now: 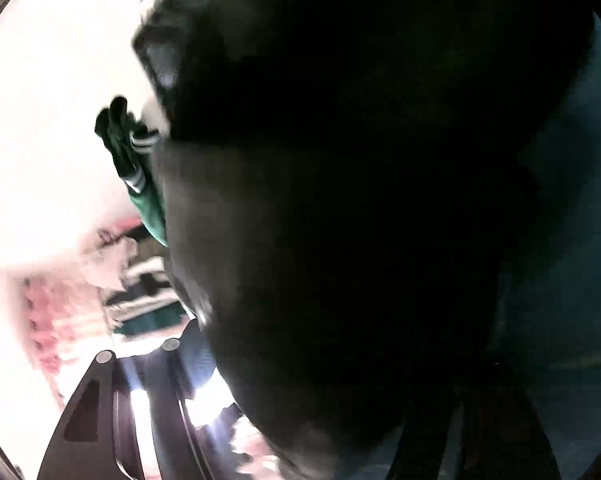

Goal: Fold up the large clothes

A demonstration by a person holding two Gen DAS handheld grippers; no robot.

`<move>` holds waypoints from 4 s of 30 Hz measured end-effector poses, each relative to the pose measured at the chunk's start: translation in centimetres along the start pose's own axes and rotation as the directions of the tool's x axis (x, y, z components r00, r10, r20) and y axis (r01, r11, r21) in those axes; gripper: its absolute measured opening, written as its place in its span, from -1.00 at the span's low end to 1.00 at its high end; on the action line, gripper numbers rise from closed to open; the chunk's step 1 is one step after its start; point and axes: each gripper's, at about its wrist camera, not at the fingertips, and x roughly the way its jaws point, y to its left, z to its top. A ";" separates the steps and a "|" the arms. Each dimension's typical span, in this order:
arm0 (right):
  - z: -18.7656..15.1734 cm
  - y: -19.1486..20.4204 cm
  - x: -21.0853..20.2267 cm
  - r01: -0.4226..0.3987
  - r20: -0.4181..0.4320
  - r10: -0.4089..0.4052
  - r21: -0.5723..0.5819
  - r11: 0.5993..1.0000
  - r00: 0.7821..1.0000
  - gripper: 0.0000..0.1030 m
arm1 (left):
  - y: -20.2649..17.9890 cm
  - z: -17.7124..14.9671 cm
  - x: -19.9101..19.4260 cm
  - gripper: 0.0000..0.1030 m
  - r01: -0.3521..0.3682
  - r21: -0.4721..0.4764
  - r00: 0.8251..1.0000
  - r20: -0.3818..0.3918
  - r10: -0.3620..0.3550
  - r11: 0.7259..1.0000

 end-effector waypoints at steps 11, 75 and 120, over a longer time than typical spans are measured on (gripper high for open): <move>1.0 2.4 3.8 -0.037 -0.019 0.035 -0.081 0.996 0.999 -0.24 | 0.0 1.8 0.4 1.00 -0.004 0.020 1.000 0.031 0.004 1.000; -18.4 19.8 32.7 0.234 -0.413 -0.625 -0.678 0.697 0.663 0.05 | 19.1 -9.7 -2.9 0.97 0.004 -0.339 0.998 0.063 0.018 0.941; -10.1 18.0 16.5 0.469 -0.036 -0.586 -0.560 0.682 0.809 0.46 | 14.6 -0.8 -6.4 1.00 0.056 -0.294 0.965 0.262 0.024 0.954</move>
